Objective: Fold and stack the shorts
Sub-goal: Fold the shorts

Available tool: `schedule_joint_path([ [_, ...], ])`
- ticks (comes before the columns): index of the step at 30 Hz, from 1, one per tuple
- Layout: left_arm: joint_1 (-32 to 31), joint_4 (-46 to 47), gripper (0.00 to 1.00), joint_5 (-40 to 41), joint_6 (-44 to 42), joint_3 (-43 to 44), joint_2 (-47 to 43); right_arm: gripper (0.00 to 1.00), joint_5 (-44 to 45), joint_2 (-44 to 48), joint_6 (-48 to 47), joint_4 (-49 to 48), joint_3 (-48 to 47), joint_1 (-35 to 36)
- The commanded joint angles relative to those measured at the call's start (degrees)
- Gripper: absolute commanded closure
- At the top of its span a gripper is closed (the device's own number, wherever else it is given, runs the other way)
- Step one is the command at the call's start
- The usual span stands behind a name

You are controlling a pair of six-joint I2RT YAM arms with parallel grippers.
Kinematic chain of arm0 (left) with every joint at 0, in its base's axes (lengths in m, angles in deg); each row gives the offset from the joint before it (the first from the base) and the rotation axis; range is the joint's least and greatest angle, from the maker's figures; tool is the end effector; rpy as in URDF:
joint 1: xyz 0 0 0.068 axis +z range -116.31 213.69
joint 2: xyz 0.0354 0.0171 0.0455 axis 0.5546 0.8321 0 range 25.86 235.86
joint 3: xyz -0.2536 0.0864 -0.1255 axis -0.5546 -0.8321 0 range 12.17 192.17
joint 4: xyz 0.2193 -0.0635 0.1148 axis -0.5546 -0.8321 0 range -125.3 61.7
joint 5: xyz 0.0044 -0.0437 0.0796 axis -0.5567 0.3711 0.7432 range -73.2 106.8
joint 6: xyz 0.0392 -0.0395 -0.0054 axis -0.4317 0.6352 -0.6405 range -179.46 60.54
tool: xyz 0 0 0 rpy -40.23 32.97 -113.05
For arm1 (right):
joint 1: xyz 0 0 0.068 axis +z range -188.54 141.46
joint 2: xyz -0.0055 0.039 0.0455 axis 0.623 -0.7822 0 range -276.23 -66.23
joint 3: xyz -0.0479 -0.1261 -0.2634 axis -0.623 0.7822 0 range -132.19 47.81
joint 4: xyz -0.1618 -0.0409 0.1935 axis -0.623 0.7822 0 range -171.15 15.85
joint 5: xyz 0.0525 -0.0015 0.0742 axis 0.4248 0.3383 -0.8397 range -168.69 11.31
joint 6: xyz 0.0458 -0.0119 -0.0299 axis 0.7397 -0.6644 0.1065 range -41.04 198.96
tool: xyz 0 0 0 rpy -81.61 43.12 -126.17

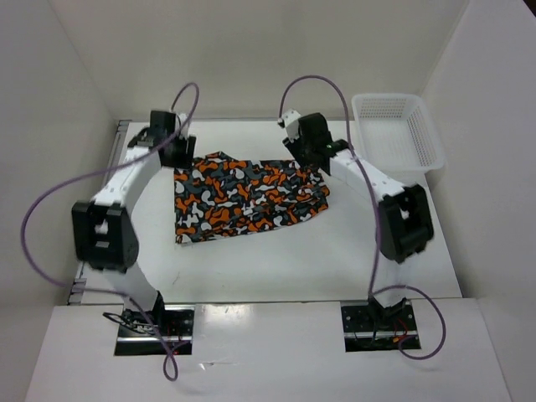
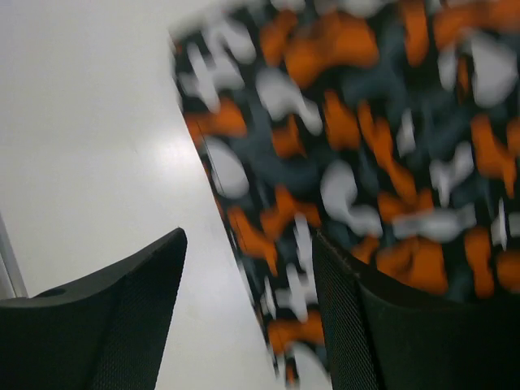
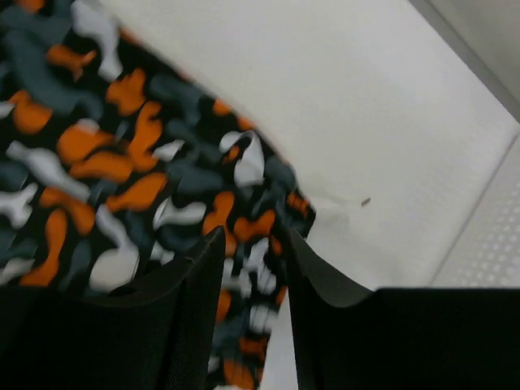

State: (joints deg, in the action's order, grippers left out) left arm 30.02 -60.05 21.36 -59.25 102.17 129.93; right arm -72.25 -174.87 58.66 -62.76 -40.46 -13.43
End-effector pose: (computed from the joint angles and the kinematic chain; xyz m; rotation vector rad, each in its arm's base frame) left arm 0.4138 -0.0234 0.3122 0.0330 2.3679 0.0615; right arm 0.4040 0.1847 0.2891 -0.8097 2.0922 -0.0808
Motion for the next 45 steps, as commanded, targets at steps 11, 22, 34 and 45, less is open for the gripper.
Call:
schedule_joint_path([
  [11,-10.05,3.27,0.28,3.00,-0.21,-26.01,-4.05,0.70,-8.28,3.97,-5.46,-1.25,13.39,0.03],
  [22,-10.50,1.43,0.28,4.76,-0.21,-31.64,-0.28,1.00,-4.86,12.57,-22.85,5.07,31.04,0.56],
  [34,-9.00,-0.94,0.29,4.76,-0.21,-27.60,0.70,1.00,-1.16,17.14,-22.34,-0.29,34.42,0.56],
  [45,-20.76,-10.45,0.27,-5.86,-0.21,-12.46,-7.14,1.00,-18.65,22.17,-6.79,6.58,18.13,1.08],
])
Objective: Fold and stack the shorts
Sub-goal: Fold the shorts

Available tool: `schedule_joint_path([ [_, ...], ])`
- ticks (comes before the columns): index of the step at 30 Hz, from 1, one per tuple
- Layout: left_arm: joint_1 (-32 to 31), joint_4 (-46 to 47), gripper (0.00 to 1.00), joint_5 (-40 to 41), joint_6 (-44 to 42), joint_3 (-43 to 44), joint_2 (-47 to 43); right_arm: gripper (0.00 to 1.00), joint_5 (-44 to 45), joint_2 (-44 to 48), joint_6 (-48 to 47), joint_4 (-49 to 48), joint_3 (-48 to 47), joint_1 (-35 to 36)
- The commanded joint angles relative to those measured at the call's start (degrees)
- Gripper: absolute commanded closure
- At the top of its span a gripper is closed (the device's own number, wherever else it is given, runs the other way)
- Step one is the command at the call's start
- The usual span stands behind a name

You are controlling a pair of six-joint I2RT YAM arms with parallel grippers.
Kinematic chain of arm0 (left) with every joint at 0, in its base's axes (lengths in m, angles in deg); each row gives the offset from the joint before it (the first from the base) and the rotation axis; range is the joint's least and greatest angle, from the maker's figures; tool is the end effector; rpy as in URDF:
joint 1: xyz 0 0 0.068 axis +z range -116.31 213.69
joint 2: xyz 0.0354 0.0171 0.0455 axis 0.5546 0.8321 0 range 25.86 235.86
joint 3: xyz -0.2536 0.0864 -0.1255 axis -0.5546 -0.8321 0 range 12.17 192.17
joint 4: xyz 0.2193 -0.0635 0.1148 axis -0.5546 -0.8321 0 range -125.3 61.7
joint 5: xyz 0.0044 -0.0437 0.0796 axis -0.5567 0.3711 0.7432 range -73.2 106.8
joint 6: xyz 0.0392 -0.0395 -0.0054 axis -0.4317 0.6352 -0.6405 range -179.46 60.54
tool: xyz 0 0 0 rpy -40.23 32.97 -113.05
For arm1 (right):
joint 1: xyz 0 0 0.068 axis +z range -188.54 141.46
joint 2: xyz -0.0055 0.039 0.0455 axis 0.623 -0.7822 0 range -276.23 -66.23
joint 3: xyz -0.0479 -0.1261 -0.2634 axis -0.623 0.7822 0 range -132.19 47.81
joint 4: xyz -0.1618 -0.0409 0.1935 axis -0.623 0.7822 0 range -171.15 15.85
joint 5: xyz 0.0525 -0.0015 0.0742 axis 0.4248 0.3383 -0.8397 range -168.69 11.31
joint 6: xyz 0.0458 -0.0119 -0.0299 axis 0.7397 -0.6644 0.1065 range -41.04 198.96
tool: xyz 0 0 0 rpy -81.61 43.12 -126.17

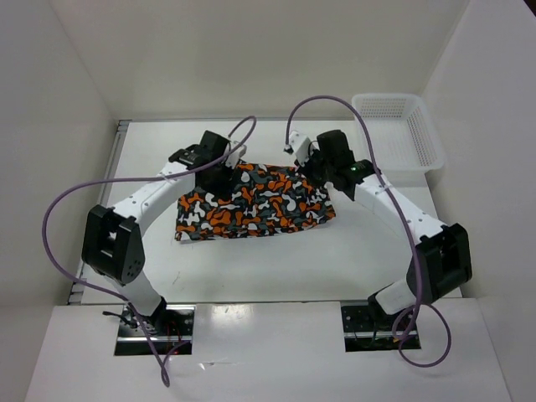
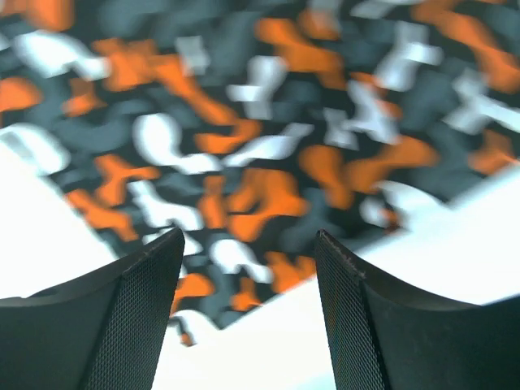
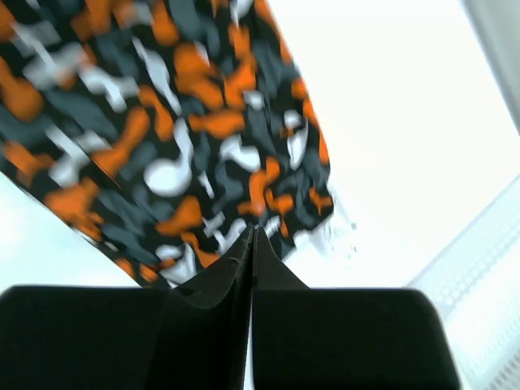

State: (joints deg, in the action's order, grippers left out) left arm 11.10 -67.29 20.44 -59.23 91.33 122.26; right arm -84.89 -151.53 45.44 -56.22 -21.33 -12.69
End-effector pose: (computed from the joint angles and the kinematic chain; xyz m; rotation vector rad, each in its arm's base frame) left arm 0.3336 -0.1361 0.2926 0.4702 2.5071 -0.0739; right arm 0.2925 0.1464 0.3177 -1.1792 1.9554 0.0540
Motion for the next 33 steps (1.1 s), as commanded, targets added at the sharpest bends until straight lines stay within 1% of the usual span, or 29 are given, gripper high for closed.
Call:
schedule_joint_path([
  [1,-3.76,-1.64,0.27,-7.74,-0.23,-2.68,2.02,1.00,-6.02,-3.71,8.80,-2.06,-0.12,0.35],
  [3,-5.27,0.39,0.27,-10.30,-0.23,-4.26,3.70,1.00,-6.02,-5.57,10.22,-4.70,1.98,0.35],
  [4,-6.40,1.88,0.27,-13.10,-0.23,-4.27,4.66,1.00,-5.50,-6.19,11.01,-6.02,2.78,0.35],
  [5,-6.41,2.59,0.27,-14.35,-0.23,-4.27,6.50,1.00,-5.49,-6.72,12.76,-6.90,3.31,0.35],
  [7,-8.16,3.90,0.27,-17.42,-0.23,-3.49,8.09,1.00,-6.71,-8.12,14.87,-7.61,3.84,-1.92],
  [9,-9.31,4.62,0.27,-17.44,-0.23,-3.48,10.20,1.00,-6.72,-8.91,17.42,-9.18,5.68,-3.25],
  [11,-11.94,6.81,0.27,-13.68,-0.23,-4.88,12.31,1.00,-5.07,-9.63,17.96,-10.59,7.09,-3.26],
  [13,-13.79,8.47,0.27,-10.68,-0.23,-8.13,13.98,1.00,-3.92,-10.94,19.36,-12.27,8.32,-3.26],
  [16,-16.34,10.85,0.27,-7.78,-0.23,-12.17,14.52,1.00,-0.58,-11.47,21.56,-14.46,9.64,-3.26],
  [17,-17.83,10.86,0.27,-5.94,-0.23,-12.79,14.52,1.00,0.47,-11.47,21.56,-14.47,9.64,-3.87],
  [19,-18.46,12.34,0.27,-3.91,-0.23,-13.32,14.52,1.00,1.19,-11.47,22.09,-15.00,8.34,-4.57],
  [21,-18.46,12.35,0.26,-1.64,-0.23,-12.80,14.00,0.96,1.71,-11.47,22.09,-13.60,6.31,-5.45],
  [22,-18.46,12.35,0.26,-0.66,-0.23,-12.80,13.38,0.94,1.71,-10.77,24.27,-12.81,5.08,-6.24],
  [23,-18.46,11.57,0.26,0.05,-0.23,-11.41,12.85,0.89,1.71,-10.77,25.68,-10.45,2.20,-8.51],
  [24,-18.46,11.04,0.26,1.44,-0.23,-10.87,12.06,0.74,-0.46,-10.16,27.00,-8.86,0.87,-9.92],
  [25,-18.46,10.08,0.26,1.46,-0.23,-10.86,9.71,0.65,-1.79,-10.15,29.45,-7.02,-0.36,-11.50],
  [26,-18.46,9.37,0.26,1.98,-0.23,-9.99,8.29,0.57,-3.54,-10.15,30.34,-2.56,-2.47,-13.09],
  [27,-18.46,7.36,0.26,1.99,-0.23,-8.68,5.67,0.44,-6.52,-11.28,31.22,-0.34,-3.18,-16.15],
  [28,-18.46,5.95,0.26,1.99,-0.23,-7.71,4.60,0.39,-7.77,-12.08,31.84,1.25,-3.19,-17.48],
  [30,-18.46,2.26,0.26,1.46,-0.23,-5.95,2.57,0.35,-8.66,-13.40,31.85,1.97,-0.91,-19.16],
  [32,-18.46,-0.03,0.26,-0.91,-0.23,-4.11,0.37,0.31,-8.66,-14.80,30.01,1.36,1.63,-19.17],
  [33,-16.72,-2.04,0.26,-3.35,-0.23,-3.57,-0.50,0.27,-8.66,-15.33,29.22,1.35,2.25,-19.17],
])
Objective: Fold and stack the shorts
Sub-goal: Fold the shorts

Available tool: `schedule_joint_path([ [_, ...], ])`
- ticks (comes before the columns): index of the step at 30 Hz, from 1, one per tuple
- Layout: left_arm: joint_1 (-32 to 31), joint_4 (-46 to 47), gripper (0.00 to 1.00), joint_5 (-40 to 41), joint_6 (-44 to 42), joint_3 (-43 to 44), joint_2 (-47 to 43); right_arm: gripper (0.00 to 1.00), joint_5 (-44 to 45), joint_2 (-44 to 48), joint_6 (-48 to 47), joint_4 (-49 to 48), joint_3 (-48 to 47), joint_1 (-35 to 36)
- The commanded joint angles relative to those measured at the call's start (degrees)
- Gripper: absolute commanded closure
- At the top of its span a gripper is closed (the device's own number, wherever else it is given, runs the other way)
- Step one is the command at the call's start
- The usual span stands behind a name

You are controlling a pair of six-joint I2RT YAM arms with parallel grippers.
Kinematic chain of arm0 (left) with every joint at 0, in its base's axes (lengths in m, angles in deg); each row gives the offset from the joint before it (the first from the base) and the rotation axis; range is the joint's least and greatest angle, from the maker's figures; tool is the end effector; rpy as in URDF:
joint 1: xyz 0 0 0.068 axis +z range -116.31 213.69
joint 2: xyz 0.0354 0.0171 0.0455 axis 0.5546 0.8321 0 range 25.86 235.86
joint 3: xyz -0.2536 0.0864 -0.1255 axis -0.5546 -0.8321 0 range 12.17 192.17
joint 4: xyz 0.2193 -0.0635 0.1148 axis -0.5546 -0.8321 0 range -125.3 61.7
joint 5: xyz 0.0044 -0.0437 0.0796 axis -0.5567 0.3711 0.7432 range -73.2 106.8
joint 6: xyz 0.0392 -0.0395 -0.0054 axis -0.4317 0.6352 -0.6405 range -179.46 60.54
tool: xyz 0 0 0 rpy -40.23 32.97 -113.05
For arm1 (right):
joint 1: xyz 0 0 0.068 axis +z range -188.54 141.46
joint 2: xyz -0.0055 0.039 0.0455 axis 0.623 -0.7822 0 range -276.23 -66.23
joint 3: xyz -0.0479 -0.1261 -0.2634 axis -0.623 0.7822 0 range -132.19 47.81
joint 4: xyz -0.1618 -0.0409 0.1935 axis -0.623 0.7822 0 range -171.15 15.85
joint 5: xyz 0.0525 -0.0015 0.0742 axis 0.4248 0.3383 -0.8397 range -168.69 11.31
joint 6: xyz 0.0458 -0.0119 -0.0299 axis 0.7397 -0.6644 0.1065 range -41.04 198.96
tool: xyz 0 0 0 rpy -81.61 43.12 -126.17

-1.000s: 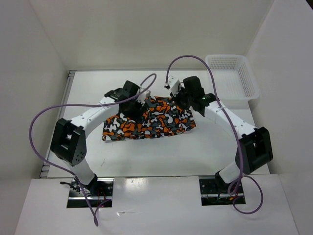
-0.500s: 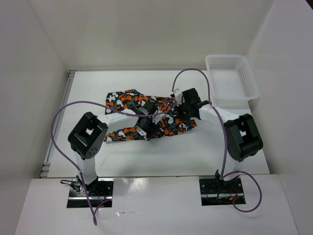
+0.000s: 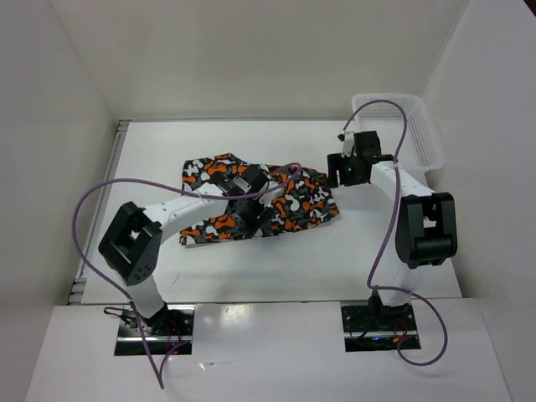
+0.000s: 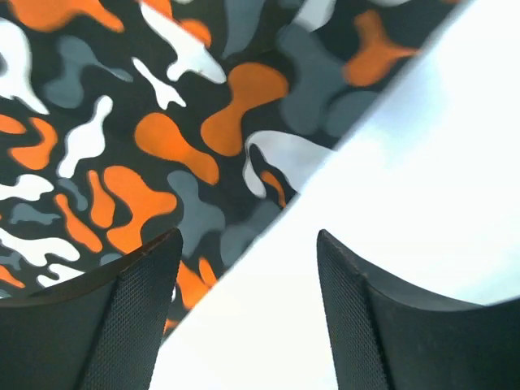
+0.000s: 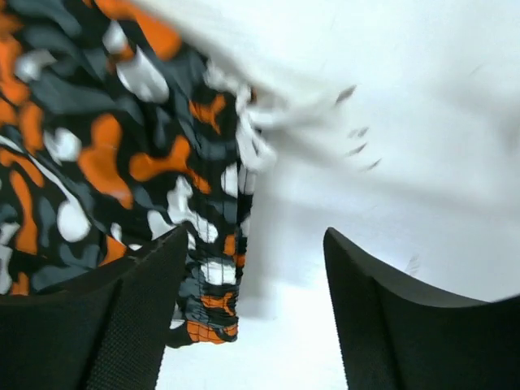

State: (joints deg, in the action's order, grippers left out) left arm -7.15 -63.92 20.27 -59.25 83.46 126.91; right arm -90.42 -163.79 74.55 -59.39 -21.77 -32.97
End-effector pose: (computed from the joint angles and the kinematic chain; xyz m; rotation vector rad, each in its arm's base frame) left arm 0.2731 -0.2330 0.2273 0.9256 2.5528 -0.1310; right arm 0.3665 0.0437 0.2545 -0.3023 2.4123 0.2586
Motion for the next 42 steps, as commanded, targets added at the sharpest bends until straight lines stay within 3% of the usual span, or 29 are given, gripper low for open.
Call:
schedule_joint_path([
  [1,2.94,-6.04,0.25,-4.85,-0.21,4.30,-5.17,0.26,-3.13,-3.08,-0.42,4.52,3.22,1.12],
  [4,8.82,-6.57,0.23,-9.43,-0.21,6.31,-6.13,0.23,-3.65,-4.75,-1.48,4.52,4.62,1.12],
  [5,14.07,-5.96,0.23,-10.92,-0.21,6.32,-6.13,0.23,-5.66,-5.44,-2.09,4.52,5.15,1.12],
  [7,21.89,-4.47,0.23,-11.46,-0.21,4.49,-4.21,0.23,-7.69,-6.15,-2.63,4.52,5.16,1.12],
  [9,25.27,-2.19,0.23,-10.59,-0.21,2.12,-3.06,0.23,-7.70,-7.64,-1.76,3.30,5.69,1.12],
  [12,28.27,1.24,0.23,-4.27,-0.21,-1.05,-1.74,0.34,-7.70,-9.05,0.00,2.77,6.21,1.12],
  [13,28.79,1.77,0.23,-2.08,-0.21,-3.15,-1.13,0.42,-7.70,-9.05,0.01,2.76,6.73,1.12],
  [16,30.37,3.18,0.23,-0.04,-0.21,-6.33,0.72,0.55,-9.02,-9.05,1.68,2.15,6.74,1.73],
  [17,30.99,3.71,0.23,0.57,-0.21,-7.81,2.03,0.68,-9.02,-9.05,2.29,2.15,7.26,1.73],
  [20,31.52,4.49,0.23,1.80,-0.21,-8.62,4.50,0.88,-9.02,-9.05,2.29,1.62,7.27,2.26],
  [23,32.13,6.08,0.23,2.86,-0.21,-9.68,5.64,1.00,-7.18,-9.05,2.82,1.62,7.27,2.26],
  [31,32.85,3.72,0.23,2.86,-0.21,-5.91,3.37,1.00,-6.03,-4.14,1.59,3.72,2.18,2.26],
  [37,23.10,-2.34,0.21,1.02,-0.21,15.61,0.54,1.00,-0.32,0.78,-1.57,4.78,0.06,4.97],
  [42,15.19,-0.60,0.21,-6.53,-0.21,27.05,11.43,1.00,0.83,3.86,-2.10,5.31,1.29,5.60],
])
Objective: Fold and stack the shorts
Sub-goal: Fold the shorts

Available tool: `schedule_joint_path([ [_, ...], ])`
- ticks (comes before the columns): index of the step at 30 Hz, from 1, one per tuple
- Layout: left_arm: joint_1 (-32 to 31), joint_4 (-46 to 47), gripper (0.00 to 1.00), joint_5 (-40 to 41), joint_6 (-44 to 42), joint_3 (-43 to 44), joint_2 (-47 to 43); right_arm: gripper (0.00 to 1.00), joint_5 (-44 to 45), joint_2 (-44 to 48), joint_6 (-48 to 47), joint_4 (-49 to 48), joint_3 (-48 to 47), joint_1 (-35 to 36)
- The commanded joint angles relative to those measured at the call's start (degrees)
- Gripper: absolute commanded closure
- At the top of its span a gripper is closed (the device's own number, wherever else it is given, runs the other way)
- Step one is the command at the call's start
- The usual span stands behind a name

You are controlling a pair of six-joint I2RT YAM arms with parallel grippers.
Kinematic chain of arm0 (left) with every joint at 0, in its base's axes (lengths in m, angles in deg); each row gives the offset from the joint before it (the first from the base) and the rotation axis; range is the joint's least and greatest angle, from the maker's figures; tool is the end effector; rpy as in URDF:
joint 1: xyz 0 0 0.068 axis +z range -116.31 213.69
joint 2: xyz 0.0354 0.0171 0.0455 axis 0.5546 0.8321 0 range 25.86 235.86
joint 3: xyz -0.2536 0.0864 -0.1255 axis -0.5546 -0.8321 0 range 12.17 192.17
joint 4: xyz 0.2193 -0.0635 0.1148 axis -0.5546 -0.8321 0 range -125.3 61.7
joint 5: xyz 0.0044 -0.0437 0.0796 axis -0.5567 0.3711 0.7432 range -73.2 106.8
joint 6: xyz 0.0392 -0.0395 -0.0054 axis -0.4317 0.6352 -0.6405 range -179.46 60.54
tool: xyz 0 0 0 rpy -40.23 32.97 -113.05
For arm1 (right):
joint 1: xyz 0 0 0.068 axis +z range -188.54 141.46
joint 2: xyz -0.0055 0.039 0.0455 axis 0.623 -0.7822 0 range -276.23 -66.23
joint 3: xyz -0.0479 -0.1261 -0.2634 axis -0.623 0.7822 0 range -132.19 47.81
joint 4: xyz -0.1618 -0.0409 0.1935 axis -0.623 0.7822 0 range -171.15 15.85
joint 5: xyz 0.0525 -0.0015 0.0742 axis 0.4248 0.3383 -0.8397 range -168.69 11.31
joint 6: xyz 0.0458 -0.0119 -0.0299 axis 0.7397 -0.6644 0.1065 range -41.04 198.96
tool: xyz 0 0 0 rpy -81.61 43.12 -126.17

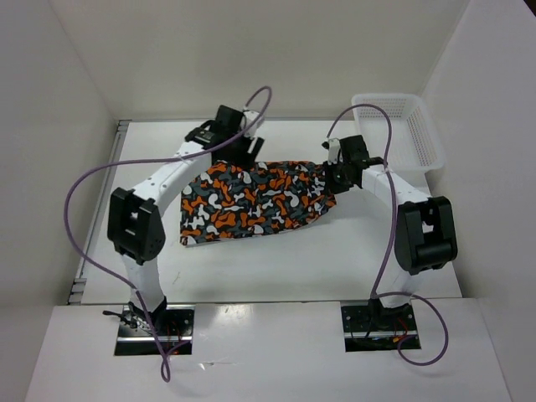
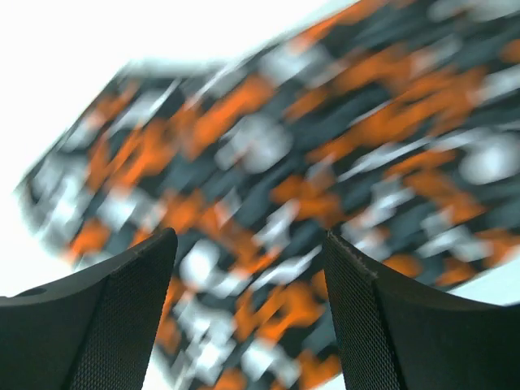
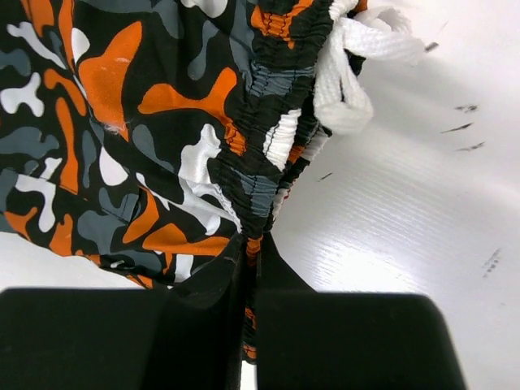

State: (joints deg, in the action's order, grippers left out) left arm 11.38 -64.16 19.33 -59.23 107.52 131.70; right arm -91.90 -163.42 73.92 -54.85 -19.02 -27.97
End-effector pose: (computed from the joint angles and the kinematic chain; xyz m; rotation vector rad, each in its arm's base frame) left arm 0.3909 -0.1585 0.3245 0.4354 2.3428 -0.1351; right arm 0.3460 0.0736 0.2370 -0.4341 2.5168 0.3321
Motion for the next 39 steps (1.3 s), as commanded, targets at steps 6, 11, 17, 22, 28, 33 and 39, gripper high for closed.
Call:
schedule_joint_path([
  [6,-7.58,2.02,0.21,-13.76,-0.23,16.15,20.71,1.00,4.60,4.54,-2.69,0.24,-1.63,0.59],
  [11,-8.81,4.57,0.21,-15.18,-0.23,19.69,27.22,1.00,7.41,5.69,-2.70,0.24,-4.01,0.59],
  [17,-10.57,3.07,0.19,-16.76,-0.23,26.11,35.13,1.00,7.23,7.62,-1.47,0.77,-4.54,0.59],
  [22,-10.04,3.07,0.16,-18.87,-0.23,21.90,27.24,1.00,9.69,8.86,-2.08,0.24,-4.54,-0.01],
  [28,-4.42,-0.96,0.15,-20.02,-0.23,18.30,13.96,1.00,13.56,9.38,-8.12,-1.43,-5.76,-1.43],
  [33,2.69,0.25,0.15,-15.01,-0.23,5.33,9.83,1.00,20.14,9.91,-12.88,-2.22,-7.00,-1.43],
  [39,3.23,6.58,0.15,-13.59,-0.23,-3.94,12.01,1.00,22.61,9.30,-16.06,-1.17,-11.12,-1.43],
])
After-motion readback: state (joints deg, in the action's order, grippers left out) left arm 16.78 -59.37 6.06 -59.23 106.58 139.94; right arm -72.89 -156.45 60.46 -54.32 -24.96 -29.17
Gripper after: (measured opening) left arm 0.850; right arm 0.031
